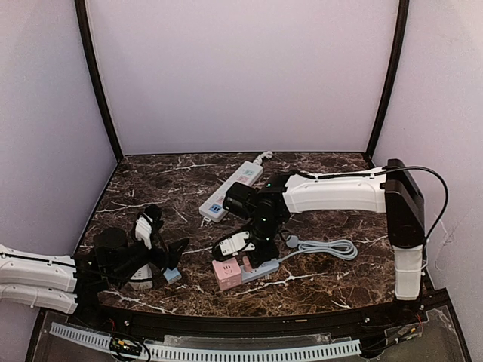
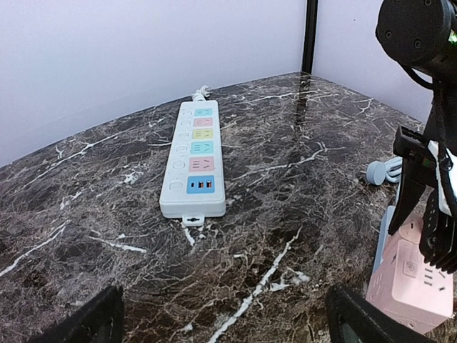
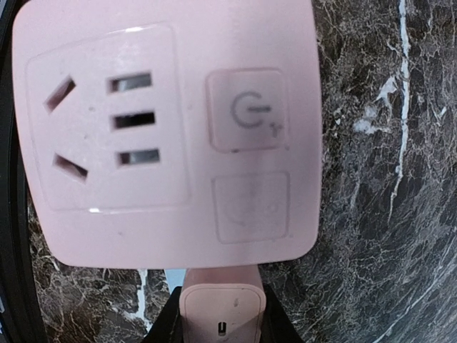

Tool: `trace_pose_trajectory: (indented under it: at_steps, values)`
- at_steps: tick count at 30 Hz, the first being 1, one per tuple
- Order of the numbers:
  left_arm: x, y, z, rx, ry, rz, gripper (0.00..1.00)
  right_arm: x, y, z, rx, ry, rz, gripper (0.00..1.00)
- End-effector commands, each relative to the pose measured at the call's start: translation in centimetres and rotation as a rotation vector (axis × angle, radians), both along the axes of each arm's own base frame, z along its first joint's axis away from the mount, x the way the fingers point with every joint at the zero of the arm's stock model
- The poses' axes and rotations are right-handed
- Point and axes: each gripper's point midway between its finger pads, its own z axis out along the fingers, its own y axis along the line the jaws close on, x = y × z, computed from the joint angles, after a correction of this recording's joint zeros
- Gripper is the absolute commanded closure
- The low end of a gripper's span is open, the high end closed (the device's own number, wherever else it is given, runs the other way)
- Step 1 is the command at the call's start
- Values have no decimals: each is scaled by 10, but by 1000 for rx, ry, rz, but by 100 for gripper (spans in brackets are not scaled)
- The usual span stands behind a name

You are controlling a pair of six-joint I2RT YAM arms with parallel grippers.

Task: Insert the plug

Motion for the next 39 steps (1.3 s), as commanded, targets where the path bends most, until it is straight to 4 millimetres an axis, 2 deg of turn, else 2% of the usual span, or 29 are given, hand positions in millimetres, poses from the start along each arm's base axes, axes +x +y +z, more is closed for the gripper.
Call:
trace_pose_trajectory:
  at_steps: [1, 6, 10, 17, 24, 26, 28, 32, 34, 38, 39]
  values:
    - [3, 1, -3, 3, 23, 21, 2, -12, -30, -82, -161, 90, -68, 100]
    - [4, 2, -2, -1, 33, 29, 2, -7, -22, -70, -108, 61, -89, 97]
    - [4, 4, 0, -3, 39, 38, 2, -2, -16, -60, -79, 40, -117, 83]
    - [3, 4, 1, 2, 55, 41, 2, 1, -17, -46, -28, -3, -133, 61]
    - [-1, -5, 1, 7, 75, -8, 3, 11, -13, -23, 47, -82, -159, 40]
    - [-2, -7, 0, 10, 83, -24, 2, 10, -12, -16, 70, -90, -161, 27]
    - [-4, -11, -1, 15, 94, -43, 3, 9, -12, -8, 92, -99, -165, 23]
    - [-11, -24, -6, 29, 125, -122, 2, 11, -13, 14, 161, -134, -188, 18]
    - [-17, -34, -9, 29, 144, -182, 2, 12, -11, 27, 213, -151, -201, 2]
    - [-31, -57, -14, 27, 179, -322, 1, 17, -15, 45, 280, -205, -243, 1]
    - [-40, -66, -13, 20, 186, -390, 1, 19, -16, 49, 295, -220, -262, 1]
